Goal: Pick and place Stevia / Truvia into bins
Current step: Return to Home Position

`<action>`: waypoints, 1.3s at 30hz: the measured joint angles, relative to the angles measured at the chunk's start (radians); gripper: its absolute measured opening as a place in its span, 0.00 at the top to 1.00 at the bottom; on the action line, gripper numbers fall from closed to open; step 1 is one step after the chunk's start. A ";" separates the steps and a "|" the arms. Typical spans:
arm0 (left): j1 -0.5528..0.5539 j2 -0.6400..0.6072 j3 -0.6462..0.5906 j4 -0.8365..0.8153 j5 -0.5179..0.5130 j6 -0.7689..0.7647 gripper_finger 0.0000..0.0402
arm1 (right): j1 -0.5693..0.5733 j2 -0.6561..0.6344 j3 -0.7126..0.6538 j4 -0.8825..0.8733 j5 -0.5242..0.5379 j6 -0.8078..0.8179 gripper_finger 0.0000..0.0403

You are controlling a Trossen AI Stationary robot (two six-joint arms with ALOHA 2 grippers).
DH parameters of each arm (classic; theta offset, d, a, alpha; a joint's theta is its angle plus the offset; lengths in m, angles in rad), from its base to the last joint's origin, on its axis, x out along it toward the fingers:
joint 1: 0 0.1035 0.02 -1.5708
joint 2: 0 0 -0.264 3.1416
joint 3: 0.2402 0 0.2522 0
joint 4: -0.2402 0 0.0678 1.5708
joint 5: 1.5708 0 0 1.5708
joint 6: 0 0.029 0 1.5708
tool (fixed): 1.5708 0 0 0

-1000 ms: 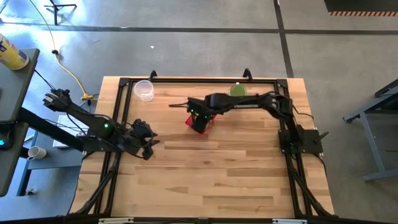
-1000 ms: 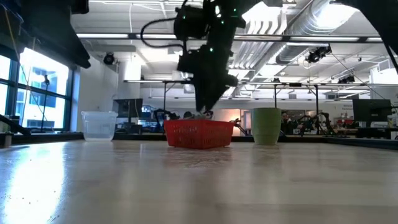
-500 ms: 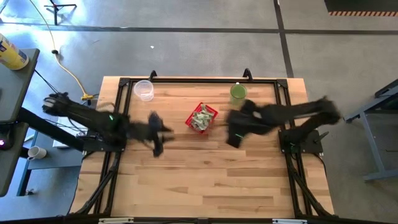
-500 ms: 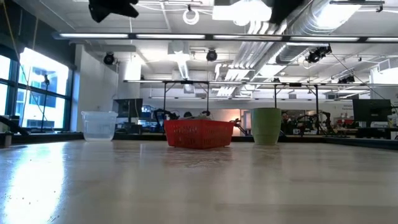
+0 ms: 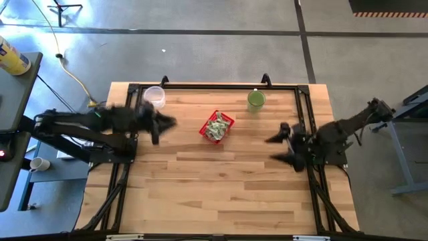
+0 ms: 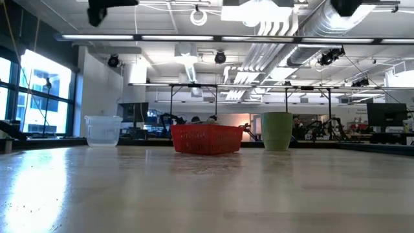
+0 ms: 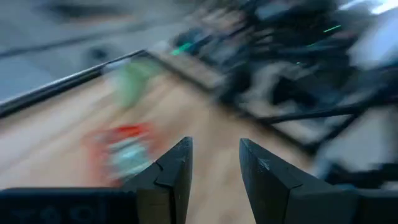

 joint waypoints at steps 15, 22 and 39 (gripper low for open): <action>0.077 -0.554 -0.492 0.118 0.048 -0.054 0.59 | -0.446 -0.559 -0.457 0.038 -0.545 -0.046 0.20; 0.081 -0.702 -0.534 0.042 0.023 -0.051 0.59 | -0.488 -0.660 -0.616 0.253 -0.547 -0.059 0.20; 0.081 -0.680 -0.625 -0.433 -0.033 -0.236 0.59 | -0.488 -0.619 -0.607 0.029 -0.277 -0.073 0.20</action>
